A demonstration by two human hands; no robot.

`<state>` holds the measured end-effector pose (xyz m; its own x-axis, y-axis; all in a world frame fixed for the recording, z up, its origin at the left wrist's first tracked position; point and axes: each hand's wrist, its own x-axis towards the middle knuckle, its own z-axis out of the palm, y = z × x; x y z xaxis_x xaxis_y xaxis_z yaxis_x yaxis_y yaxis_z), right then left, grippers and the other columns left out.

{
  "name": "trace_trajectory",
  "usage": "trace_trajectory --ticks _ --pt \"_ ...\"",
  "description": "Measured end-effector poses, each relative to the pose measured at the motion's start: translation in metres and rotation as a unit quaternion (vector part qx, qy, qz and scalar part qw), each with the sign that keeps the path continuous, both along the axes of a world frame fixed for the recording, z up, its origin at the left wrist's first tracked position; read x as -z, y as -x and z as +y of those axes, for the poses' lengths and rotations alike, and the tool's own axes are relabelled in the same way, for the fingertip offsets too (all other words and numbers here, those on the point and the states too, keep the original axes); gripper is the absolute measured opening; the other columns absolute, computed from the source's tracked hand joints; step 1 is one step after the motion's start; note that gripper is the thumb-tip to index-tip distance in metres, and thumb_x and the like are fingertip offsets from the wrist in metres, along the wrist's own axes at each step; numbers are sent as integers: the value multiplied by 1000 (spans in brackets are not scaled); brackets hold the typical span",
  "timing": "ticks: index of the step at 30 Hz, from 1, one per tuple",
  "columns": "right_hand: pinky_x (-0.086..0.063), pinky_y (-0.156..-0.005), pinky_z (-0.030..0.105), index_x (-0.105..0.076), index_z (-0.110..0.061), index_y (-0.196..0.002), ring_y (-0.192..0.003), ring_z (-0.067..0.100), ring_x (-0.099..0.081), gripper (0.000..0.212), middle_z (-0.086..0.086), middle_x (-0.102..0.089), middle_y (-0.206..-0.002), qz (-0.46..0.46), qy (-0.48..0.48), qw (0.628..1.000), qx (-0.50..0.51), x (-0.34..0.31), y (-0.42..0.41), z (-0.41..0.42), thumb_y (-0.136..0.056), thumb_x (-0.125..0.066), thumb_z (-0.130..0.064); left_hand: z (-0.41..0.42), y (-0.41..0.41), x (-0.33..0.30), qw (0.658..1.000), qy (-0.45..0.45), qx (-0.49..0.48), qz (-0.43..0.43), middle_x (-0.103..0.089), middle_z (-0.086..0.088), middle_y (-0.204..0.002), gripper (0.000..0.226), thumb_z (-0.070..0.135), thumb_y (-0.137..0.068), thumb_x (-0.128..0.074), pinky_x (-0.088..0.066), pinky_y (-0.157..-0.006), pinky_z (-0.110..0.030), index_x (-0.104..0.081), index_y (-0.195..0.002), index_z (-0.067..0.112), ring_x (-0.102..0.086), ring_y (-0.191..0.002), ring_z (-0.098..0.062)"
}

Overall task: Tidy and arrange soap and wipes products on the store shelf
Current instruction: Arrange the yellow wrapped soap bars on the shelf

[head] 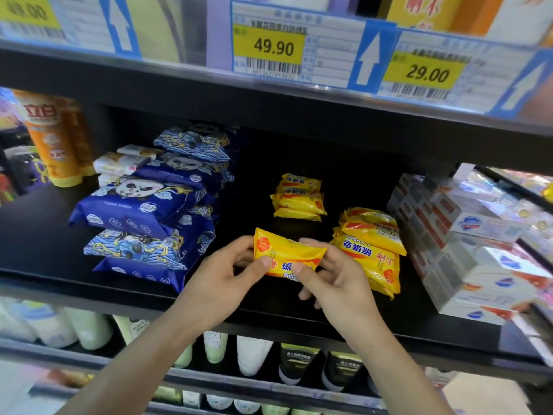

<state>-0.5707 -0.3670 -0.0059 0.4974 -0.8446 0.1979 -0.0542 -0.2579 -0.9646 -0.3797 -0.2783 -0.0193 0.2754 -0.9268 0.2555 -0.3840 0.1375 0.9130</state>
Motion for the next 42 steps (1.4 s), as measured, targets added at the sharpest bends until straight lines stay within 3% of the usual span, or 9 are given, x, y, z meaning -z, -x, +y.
trace_trajectory --ticks 4,10,15,21,24,29,34,38,42 --pt "-60 -72 27 -68 -34 -116 -79 16 -76 33 3 -77 -81 -24 28 999 18 6 3 1 -92 -76 -14 1 0 -2 998 -12 -64 10 -72 20 -112 35 62 -87 -59 -48 -92 -29 -63 -119 49 -67 -101 -3" --pt "-62 -75 31 -70 -41 -111 -86 20 -74 39 1 -75 -93 -43 69 997 6 5 4 4 -90 -77 -8 3 3 -6 992 -33 -115 -26 -68 20 -81 56 78 -89 -29 -39 -72 -31 -68 -90 38 -62 -79 1" --pt "-57 -76 22 -72 -37 -110 -96 16 -72 42 -8 -72 -104 -57 97 994 -4 6 4 6 -88 -78 -1 1 2 -6 994 -43 -87 40 -78 14 -95 61 84 -88 -21 -47 -95 -42 -71 -103 52 -69 -85 -7" --pt "-59 -87 37 -72 -35 -112 -120 17 -65 43 -12 -70 -123 -27 199 980 -14 9 4 5 -86 -80 -1 5 2 -11 995 -55 -54 56 -80 8 -94 71 89 -87 -19 -44 -102 -43 -67 -120 48 -69 -90 -6" --pt "-59 -87 34 -73 -34 -112 -122 16 -64 47 -14 -68 -124 -17 232 972 -27 11 4 6 -85 -78 5 5 4 -13 996 -64 -42 45 -80 8 -90 51 83 -88 -34 -44 -92 -33 -68 -112 53 -68 -90 0" --pt "-60 -85 31 -75 -28 -110 -121 14 -64 48 -15 -68 -124 -9 253 967 -31 12 3 7 -81 -80 10 3 3 -12 994 -81 -38 66 -81 6 -93 44 52 -94 -65 -49 -109 -40 -64 -133 32 -73 -101 -3" --pt "-58 -88 26 -69 -38 -125 -129 13 -57 68 -18 -54 -142 28 265 964 -16 12 4 9 -80 -76 13 5 3 -12 993 -55 -28 102 -82 -2 -93 30 30 -100 -67 -53 -105 -40 -66 -130 27 -76 -100 -14" --pt "-57 -82 20 -57 -47 -137 -111 14 -67 82 -16 -51 -140 -1 214 977 5 12 5 9 -87 -64 18 6 2 -12 992 -25 -29 124 -82 -1 -96 40 35 -95 -67 -54 -98 -30 -61 -134 29 -76 -101 -13" --pt "-60 -69 30 -60 -47 -132 -89 23 -71 61 -11 -65 -124 -49 127 990 31 11 4 9 -102 -50 5 6 -1 -10 990 -3 -16 137 -81 2 -105 55 42 -89 -65 -51 -96 -26 -53 -141 32 -75 -106 -11"
